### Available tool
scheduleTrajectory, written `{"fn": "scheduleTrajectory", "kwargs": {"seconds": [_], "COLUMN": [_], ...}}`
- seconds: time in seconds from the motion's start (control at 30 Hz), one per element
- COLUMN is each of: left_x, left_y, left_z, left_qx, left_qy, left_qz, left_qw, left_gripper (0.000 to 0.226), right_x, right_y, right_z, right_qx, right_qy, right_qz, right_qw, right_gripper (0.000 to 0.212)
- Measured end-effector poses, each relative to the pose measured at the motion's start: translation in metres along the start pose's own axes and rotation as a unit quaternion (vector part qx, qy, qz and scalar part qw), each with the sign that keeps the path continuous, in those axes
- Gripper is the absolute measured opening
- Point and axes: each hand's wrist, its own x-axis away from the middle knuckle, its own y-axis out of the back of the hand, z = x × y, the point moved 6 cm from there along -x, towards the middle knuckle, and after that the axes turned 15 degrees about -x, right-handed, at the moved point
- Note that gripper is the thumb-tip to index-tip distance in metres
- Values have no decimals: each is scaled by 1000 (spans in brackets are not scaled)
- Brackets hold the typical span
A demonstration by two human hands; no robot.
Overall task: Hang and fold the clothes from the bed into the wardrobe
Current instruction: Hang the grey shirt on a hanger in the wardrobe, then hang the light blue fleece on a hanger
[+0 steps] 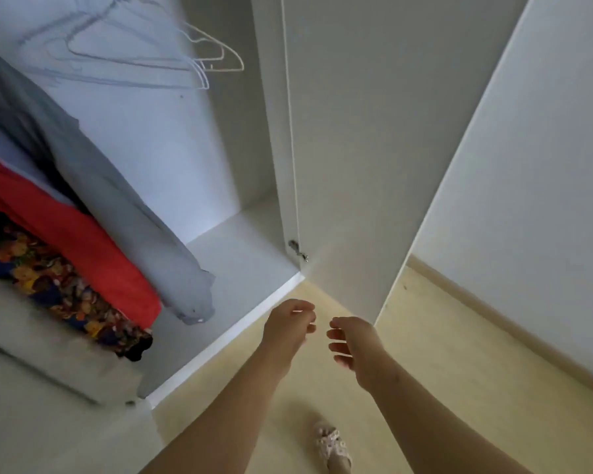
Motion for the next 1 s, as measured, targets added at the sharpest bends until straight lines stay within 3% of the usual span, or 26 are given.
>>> {"fn": "scheduleTrajectory", "kwargs": {"seconds": [0.17,0.33,0.7,1.0], "left_x": [53,119,339,467], "left_y": [-105,-221,-497,-636], "left_z": [21,22,48,78], "left_qx": [-87,-185,-315,-386], "left_qy": [-18,-72,-148,-172], "left_qz": [109,212,404,476], "left_qw": [990,957,846,771], "left_gripper": [17,14,17,19], "right_x": [50,107,266,344], "right_y": [126,252,531,677], "right_z": [-48,-89,-210,-290], "right_qx": [-93,-210,-406,-497], "right_qy": [6,32,76,75], "right_qz": [-107,-206,-377,-451], "right_qw": [990,955,829,738], "right_gripper": [11,11,12,15]}}
